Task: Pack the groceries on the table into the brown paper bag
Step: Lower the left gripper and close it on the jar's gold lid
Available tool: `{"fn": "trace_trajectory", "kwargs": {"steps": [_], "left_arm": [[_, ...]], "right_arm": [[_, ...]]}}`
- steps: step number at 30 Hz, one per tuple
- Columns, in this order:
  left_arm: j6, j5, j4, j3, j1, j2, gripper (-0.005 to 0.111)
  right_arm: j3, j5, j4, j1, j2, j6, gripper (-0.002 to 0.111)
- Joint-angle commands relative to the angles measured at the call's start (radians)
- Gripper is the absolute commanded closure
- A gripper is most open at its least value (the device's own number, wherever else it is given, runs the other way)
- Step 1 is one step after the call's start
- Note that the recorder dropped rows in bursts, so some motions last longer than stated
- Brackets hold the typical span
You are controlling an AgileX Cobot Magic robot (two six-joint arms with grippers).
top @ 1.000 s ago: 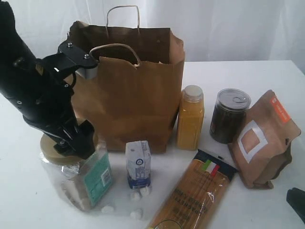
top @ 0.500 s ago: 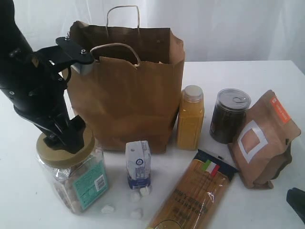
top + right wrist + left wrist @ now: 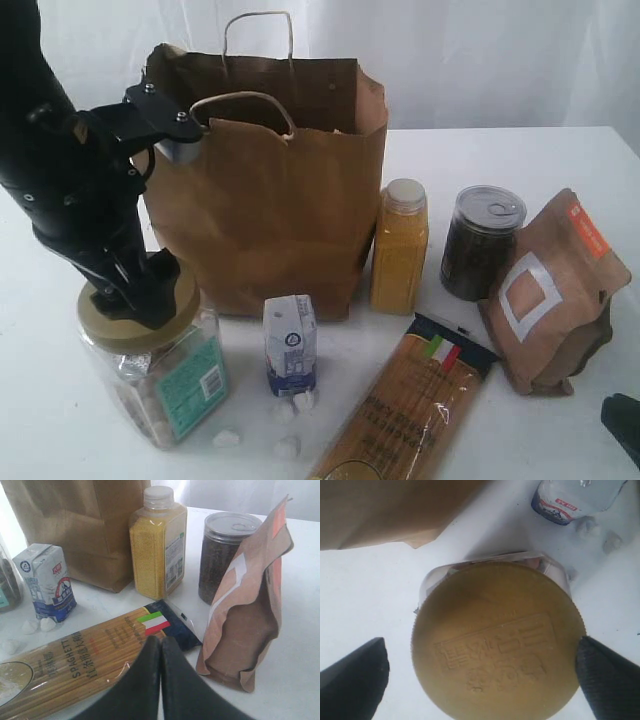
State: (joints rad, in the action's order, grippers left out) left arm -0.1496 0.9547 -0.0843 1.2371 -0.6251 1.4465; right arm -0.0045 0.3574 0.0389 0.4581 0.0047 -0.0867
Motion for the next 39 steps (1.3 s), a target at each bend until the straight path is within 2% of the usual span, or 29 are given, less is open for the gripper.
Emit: {"fn": "trace_trajectory", "kwargs": {"steps": [1, 17, 30, 39], "left_arm": [[-0.006, 0.01, 0.013, -0.003, -0.005, 0.013, 0.002], [-0.004, 0.067, 0.049, 0.032, -0.005, -0.004, 0.002], [-0.004, 0.063, 0.053, 0.028, -0.005, -0.002, 0.002], [-0.004, 0.017, 0.053, -0.02, -0.005, -0.002, 0.002]], "right_arm": [[0.005, -0.016, -0.001, 0.002, -0.005, -0.001, 0.108], [0.005, -0.016, -0.001, 0.002, -0.005, -0.001, 0.108], [0.005, -0.016, -0.001, 0.002, -0.005, -0.001, 0.108], [0.005, -0.016, -0.001, 0.002, -0.005, -0.001, 0.108]]}}
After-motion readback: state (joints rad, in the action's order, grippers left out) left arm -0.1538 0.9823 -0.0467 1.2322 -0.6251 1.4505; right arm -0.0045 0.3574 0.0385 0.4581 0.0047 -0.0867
